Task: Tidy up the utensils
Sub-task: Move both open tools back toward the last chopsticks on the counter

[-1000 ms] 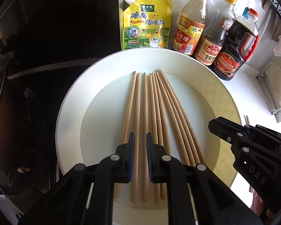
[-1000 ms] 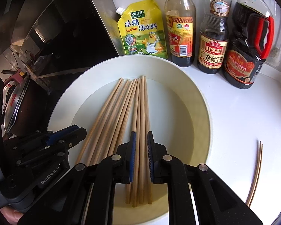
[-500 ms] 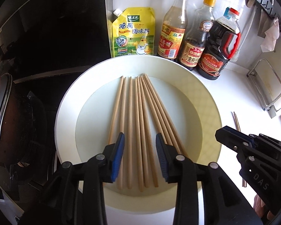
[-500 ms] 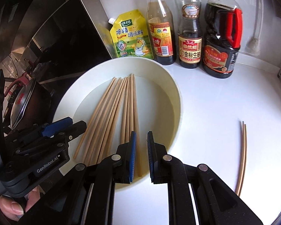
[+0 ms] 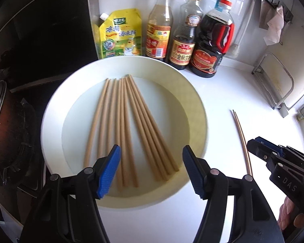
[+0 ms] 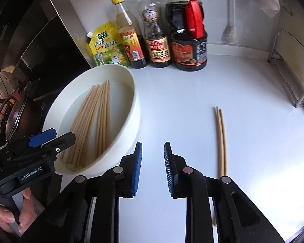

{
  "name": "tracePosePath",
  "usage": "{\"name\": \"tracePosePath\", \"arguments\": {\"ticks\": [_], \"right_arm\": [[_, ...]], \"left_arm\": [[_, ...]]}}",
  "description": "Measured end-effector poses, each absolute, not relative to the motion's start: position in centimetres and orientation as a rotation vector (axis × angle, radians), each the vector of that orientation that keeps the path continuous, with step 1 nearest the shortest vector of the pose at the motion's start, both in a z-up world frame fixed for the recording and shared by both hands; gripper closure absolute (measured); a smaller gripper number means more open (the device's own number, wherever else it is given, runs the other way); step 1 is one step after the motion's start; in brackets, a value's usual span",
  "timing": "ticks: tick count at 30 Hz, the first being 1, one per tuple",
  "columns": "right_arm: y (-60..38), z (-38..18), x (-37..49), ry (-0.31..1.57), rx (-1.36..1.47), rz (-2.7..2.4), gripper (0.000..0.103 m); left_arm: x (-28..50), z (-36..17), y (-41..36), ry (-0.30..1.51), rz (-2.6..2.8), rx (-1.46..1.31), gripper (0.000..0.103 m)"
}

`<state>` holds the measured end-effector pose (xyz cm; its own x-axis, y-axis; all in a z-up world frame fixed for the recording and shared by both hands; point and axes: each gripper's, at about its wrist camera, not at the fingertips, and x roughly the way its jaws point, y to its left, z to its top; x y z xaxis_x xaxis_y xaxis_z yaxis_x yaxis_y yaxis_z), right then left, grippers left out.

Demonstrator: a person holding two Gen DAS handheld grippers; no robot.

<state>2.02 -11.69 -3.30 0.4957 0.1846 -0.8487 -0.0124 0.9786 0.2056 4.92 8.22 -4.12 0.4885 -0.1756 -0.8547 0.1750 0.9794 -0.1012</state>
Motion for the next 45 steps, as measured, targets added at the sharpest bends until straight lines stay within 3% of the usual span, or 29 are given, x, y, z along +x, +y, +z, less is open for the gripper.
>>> {"name": "tracePosePath", "arguments": {"ticks": [17, 45], "right_arm": [[-21.4, -9.3, -0.9, 1.124, 0.135, -0.018, 0.071], [-19.4, -12.7, -0.3, 1.124, -0.005, 0.07, 0.071]], "left_arm": [[2.2, -5.4, -1.2, 1.055, -0.288, 0.04, 0.038], [1.8, -6.8, -3.1, 1.08, -0.22, 0.016, 0.038]]}}
